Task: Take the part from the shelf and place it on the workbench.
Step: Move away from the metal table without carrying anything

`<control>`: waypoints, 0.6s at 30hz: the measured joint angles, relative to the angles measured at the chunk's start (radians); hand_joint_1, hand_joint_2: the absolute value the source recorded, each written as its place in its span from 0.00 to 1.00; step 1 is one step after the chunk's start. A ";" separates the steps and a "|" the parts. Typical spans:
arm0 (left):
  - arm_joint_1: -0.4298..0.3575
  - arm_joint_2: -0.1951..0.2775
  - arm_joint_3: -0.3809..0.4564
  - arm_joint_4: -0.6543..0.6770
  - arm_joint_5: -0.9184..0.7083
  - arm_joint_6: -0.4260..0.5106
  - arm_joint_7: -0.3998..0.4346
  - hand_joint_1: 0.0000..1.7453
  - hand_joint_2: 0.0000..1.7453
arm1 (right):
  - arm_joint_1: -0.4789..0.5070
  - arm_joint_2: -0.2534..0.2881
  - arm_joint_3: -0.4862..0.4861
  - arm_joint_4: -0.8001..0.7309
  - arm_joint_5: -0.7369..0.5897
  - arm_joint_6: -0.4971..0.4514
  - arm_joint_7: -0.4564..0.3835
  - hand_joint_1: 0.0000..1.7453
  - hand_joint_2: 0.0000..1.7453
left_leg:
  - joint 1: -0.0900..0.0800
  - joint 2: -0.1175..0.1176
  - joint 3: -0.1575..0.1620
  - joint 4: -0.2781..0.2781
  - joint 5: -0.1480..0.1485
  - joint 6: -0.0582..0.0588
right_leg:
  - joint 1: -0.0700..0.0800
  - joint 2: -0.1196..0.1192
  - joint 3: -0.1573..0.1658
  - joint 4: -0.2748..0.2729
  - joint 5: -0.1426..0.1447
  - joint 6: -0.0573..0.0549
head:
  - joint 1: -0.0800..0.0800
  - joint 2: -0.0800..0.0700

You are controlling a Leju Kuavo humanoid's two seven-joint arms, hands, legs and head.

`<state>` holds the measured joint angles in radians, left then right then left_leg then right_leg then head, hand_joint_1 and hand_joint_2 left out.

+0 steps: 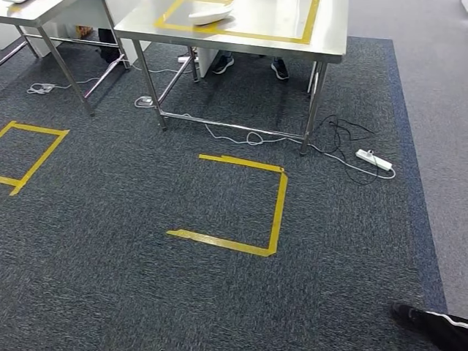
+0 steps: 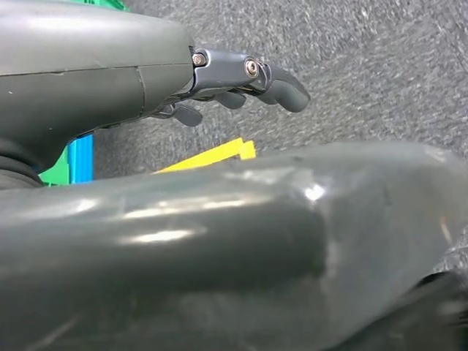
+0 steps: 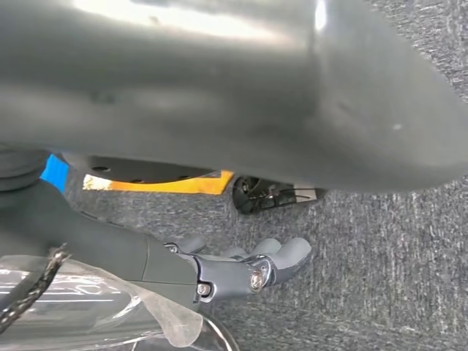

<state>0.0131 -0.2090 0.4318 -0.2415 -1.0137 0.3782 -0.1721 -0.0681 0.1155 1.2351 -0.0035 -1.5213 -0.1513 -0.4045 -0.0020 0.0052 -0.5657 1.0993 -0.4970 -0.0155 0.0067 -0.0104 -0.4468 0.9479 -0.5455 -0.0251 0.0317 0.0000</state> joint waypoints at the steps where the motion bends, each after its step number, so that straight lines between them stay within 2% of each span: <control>1: 0.000 0.000 0.001 0.000 -0.001 -0.002 0.000 0.00 0.00 | -0.001 0.000 -0.002 0.000 0.000 0.003 -0.001 0.00 0.00 | -0.002 -0.001 0.034 -0.057 0.012 0.008 | 0.001 0.000 -0.004 0.004 0.001 0.003 | 0.000 0.000; 2: 0.000 0.000 0.003 -0.001 -0.002 -0.003 0.000 0.00 0.00 | -0.001 0.000 -0.004 0.000 0.000 0.006 -0.002 0.00 0.00 | -0.004 -0.002 0.053 -0.092 0.016 0.015 | 0.002 0.001 -0.007 0.006 0.002 0.007 | 0.001 0.000; 3: 0.000 0.000 0.004 -0.001 -0.002 -0.004 0.000 0.00 0.00 | -0.001 0.000 -0.007 0.000 0.000 0.009 -0.003 0.00 0.00 | -0.005 -0.002 0.058 -0.107 0.012 0.019 | 0.004 0.001 -0.012 0.010 0.002 0.010 | 0.001 0.000; 5: 0.000 -0.001 0.006 -0.002 -0.003 -0.004 0.001 0.00 0.00 | -0.001 0.000 -0.013 0.000 0.000 0.014 -0.004 0.00 0.00 | -0.006 -0.001 0.052 -0.118 0.012 0.018 | 0.004 0.001 -0.016 0.016 0.003 0.010 | 0.001 0.000; 9: -0.001 -0.002 0.013 -0.003 -0.006 -0.007 0.001 0.00 0.00 | -0.001 0.000 -0.030 0.000 0.000 0.016 -0.007 0.00 0.00 | -0.009 0.000 0.046 -0.119 0.012 0.017 | 0.001 0.001 -0.031 0.017 0.006 0.010 | 0.002 0.000; 14: -0.003 -0.002 0.019 -0.003 -0.009 -0.011 0.001 0.00 0.00 | -0.001 0.000 -0.044 0.001 0.000 0.017 -0.009 0.00 0.00 | -0.013 0.000 0.039 -0.117 0.016 0.025 | -0.003 0.001 -0.040 0.016 0.014 0.022 | 0.001 0.000; 18: -0.002 -0.002 0.022 -0.003 -0.013 -0.013 0.001 0.00 0.00 | -0.001 0.000 -0.052 0.001 0.000 0.022 -0.014 0.00 0.00 | -0.013 0.000 0.037 -0.116 0.020 0.029 | -0.003 0.001 -0.043 0.016 0.017 0.026 | 0.001 0.000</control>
<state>0.0107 -0.2113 0.4541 -0.2445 -1.0267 0.3656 -0.1709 -0.0691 0.1152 1.1832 -0.0023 -1.5213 -0.1292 -0.4189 -0.0152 0.0053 -0.5291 0.9829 -0.4773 0.0131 0.0035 -0.0091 -0.4895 0.9639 -0.5285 0.0010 0.0328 0.0000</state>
